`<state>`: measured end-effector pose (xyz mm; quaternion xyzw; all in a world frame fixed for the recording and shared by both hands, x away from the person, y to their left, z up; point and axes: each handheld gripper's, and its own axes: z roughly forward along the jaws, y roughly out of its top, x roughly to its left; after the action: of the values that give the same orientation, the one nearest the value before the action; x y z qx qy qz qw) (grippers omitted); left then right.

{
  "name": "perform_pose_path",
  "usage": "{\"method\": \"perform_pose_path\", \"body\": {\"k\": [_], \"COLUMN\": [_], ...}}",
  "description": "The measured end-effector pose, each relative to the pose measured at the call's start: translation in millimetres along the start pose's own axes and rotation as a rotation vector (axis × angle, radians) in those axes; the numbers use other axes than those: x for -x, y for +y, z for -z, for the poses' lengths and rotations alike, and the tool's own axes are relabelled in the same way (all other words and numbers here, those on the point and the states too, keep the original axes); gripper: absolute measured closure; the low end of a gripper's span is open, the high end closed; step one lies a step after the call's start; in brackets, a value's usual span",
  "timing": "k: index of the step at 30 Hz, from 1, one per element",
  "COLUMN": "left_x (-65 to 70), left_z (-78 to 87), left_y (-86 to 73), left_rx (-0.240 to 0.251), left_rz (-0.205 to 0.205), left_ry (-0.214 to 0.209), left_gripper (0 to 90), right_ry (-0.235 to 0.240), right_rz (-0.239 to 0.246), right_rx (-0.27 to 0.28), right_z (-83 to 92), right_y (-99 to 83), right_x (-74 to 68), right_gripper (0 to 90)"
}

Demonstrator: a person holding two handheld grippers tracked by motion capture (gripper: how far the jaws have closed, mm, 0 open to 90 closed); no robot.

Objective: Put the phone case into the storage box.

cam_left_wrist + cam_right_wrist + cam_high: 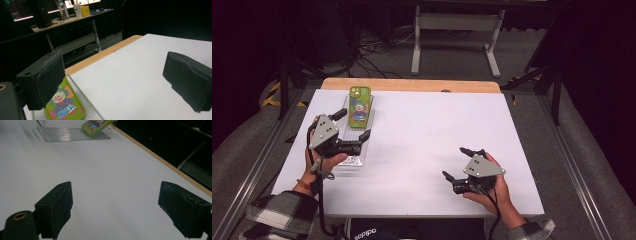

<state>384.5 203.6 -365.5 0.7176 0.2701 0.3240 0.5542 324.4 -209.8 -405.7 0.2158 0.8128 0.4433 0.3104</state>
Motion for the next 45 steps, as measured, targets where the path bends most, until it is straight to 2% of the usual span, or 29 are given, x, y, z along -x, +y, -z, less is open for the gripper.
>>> {"method": "perform_pose_path", "body": {"k": [12,21,24,27,28,34,41,45], "left_x": [11.8,22.1,26.0,28.8,29.5,38.6,48.5,53.0], "left_z": [8.2,11.7,12.3,12.6,13.0,13.3,10.0,8.5], "left_y": [-3.1,-5.9,-7.3,-9.1,-9.5,-11.9,-15.9,-18.6], "left_rx": [0.021,0.018,0.003,0.003,0.005,0.024,0.009,0.006], "left_rz": [-0.026,-0.041,-0.074,-0.058,-0.07,-0.066,-0.087,-0.085], "left_ry": [-0.014,-0.048,-0.033,-0.047,-0.05,-0.081,-0.108,-0.131], "left_gripper": [4.7,4.5,4.5,4.5,4.6,4.7,5.1,5.2], "right_ry": [0.001,0.004,0.009,0.012,0.012,0.018,0.02,0.024], "right_rz": [-0.001,0.007,0.002,0.007,0.009,0.004,0.003,0.0], "right_rx": [0.009,0.007,0.012,0.01,0.012,0.012,0.012,0.007], "right_z": [1.4,1.7,1.6,0.8,0.8,0.6,0.5,0.5], "right_y": [1.3,2.1,2.4,2.6,2.9,1.7,0.9,0.2], "right_x": [-1.7,-4.5,-5.8,-7.4,-7.9,-11.4,-14.9,-16.8], "right_gripper": [13.1,13.0,13.0,12.7,12.7,12.3,11.4,10.3]}}
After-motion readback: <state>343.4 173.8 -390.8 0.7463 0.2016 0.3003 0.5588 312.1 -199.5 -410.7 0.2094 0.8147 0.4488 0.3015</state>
